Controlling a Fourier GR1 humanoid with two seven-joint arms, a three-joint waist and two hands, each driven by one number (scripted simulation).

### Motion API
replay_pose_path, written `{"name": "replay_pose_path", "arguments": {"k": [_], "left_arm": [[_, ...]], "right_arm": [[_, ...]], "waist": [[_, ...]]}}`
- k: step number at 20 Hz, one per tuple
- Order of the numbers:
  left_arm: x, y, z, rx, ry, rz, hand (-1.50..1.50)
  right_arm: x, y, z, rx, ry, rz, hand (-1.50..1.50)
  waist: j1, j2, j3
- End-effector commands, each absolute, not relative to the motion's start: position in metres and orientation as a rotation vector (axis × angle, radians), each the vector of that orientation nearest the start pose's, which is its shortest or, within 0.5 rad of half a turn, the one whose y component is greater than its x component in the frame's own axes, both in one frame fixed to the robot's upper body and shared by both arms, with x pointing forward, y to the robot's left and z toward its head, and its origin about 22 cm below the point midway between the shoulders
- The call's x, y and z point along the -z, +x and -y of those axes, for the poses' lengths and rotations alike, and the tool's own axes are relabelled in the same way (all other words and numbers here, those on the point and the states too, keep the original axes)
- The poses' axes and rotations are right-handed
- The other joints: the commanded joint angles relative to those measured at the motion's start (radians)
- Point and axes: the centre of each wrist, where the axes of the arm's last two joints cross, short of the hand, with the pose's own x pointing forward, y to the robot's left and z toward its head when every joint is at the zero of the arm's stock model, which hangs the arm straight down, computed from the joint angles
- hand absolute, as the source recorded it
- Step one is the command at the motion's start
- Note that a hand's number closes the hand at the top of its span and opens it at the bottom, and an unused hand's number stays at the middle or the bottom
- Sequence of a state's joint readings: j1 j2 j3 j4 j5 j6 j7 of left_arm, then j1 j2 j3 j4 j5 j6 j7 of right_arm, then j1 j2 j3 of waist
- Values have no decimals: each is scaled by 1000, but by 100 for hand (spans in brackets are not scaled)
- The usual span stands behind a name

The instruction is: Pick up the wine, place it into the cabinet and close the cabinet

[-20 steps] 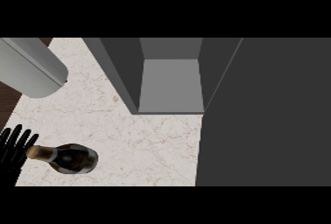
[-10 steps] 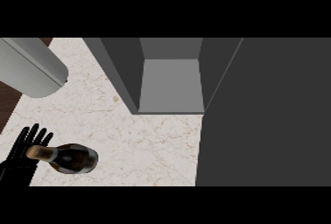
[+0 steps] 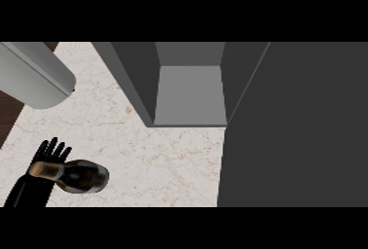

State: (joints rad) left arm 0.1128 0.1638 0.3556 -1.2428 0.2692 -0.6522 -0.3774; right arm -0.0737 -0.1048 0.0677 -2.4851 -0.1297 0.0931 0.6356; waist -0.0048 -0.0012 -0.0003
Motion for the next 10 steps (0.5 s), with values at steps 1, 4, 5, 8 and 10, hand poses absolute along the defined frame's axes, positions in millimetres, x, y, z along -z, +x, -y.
{"name": "replay_pose_path", "arguments": {"k": [1, 4, 5, 8, 10], "left_arm": [[90, 167, -373, -125, -317, 1647, -150], [91, 180, -356, -106, -323, 1648, -150], [91, 186, -375, -131, -305, 1644, -150], [98, 184, -363, -115, -320, 1644, -150], [101, 192, -366, -132, -320, 1630, -150]], "right_arm": [[-213, 117, 218, -263, 237, 1939, -150], [-222, 113, 220, -280, 247, 1961, -150], [-221, 126, 223, -272, 229, 1952, -150], [-211, 128, 228, -283, 216, 1934, -150], [-211, 120, 218, -283, 226, 1939, -150]], "waist": [[0, 0, 0], [-3, -1, 0], [-1, 1, 0], [1, 1, 0], [-1, 0, 0]]}}
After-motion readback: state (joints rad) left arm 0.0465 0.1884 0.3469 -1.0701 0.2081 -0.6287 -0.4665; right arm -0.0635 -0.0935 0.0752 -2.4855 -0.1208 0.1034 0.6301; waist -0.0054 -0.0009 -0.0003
